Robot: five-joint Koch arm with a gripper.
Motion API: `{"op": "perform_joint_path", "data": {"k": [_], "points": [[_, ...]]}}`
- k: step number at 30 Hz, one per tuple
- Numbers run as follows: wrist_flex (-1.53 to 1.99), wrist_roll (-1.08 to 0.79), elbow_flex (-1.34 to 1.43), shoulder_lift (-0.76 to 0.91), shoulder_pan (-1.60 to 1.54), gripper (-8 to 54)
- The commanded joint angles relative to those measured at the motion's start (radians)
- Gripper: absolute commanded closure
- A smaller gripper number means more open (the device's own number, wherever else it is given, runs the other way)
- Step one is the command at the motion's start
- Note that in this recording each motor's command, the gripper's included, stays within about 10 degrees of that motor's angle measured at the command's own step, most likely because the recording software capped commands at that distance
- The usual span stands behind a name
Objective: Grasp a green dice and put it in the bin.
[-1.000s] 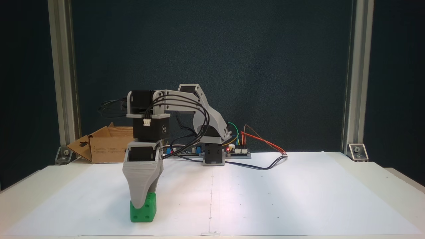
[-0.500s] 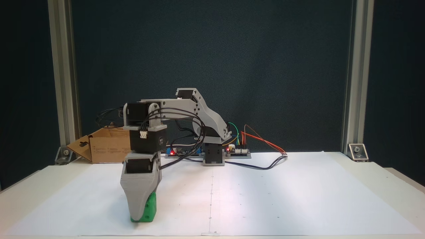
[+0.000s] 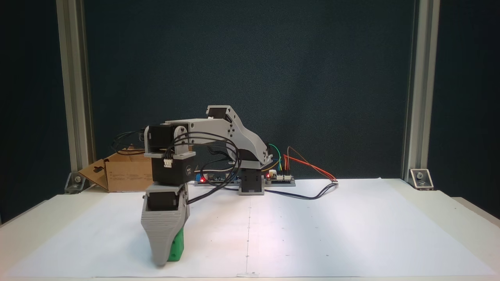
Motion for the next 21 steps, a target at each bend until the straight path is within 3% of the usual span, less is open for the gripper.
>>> {"op": "perform_joint_path", "data": {"k": [1, 5, 7, 13, 21], "points": [[-0.025, -0.018, -0.046, 0.014, 0.002, 16.1], [-0.025, -0.003, -0.044, -0.005, 0.003, 30.0], [-0.025, 0.008, -0.044, -0.005, 0.006, 34.0], [-0.003, 0.055, -0.044, 0.014, 0.017, 34.0], [0.066, 0.064, 0.115, 0.306, 0.014, 34.0]]}}
